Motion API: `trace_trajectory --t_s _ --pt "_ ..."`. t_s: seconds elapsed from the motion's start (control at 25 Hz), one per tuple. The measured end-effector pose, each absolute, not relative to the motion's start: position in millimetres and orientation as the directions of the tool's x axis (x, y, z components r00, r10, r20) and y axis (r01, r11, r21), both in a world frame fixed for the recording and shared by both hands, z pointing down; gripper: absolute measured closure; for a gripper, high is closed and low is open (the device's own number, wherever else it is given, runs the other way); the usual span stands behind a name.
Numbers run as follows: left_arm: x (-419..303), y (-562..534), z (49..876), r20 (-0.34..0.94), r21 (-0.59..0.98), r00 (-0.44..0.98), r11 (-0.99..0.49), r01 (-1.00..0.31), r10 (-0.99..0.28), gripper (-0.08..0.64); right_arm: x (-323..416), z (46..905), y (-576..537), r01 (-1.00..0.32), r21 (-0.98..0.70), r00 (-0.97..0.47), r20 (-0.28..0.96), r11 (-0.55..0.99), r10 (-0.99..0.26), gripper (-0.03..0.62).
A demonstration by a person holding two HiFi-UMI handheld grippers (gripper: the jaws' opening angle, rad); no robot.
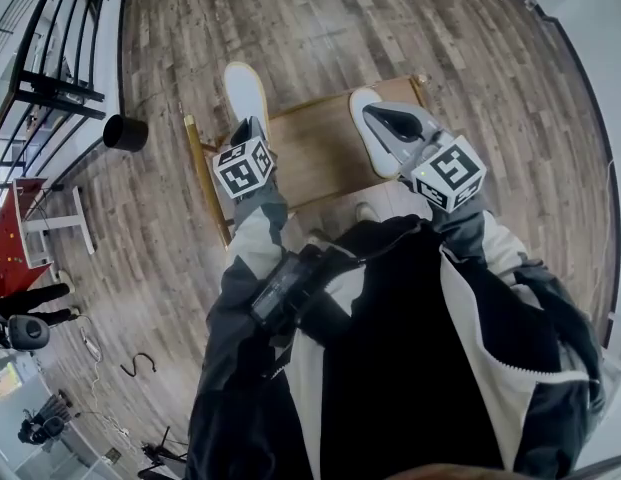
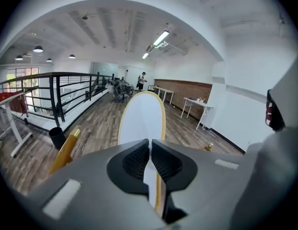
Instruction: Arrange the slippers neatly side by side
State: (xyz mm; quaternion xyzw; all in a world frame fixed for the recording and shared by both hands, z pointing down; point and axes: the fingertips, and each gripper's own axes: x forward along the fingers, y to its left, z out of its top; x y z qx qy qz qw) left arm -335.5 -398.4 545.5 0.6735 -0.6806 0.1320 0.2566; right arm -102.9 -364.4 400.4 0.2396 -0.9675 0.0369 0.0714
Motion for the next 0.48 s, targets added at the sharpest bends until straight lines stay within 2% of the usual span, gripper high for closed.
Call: trace_trajectory --t_s 0.24,0.48 --pt "-292.5 -406.4 477.8 0.390 0.179 0.128 -0.061 -0.982 -0.912 0.537 -99.7 400.0 -364.4 -0.469 -0.044 -0.876 0.150 0.882 -0.458 0.589" --pt "-270.8 -412.1 438.1 0.324 0.161 0.177 -0.130 -0.978 -0.929 0.537 -98.7 402.5 -360.1 -0.464 -0.047 -0.879 0.145 0.885 -0.454 0.589"
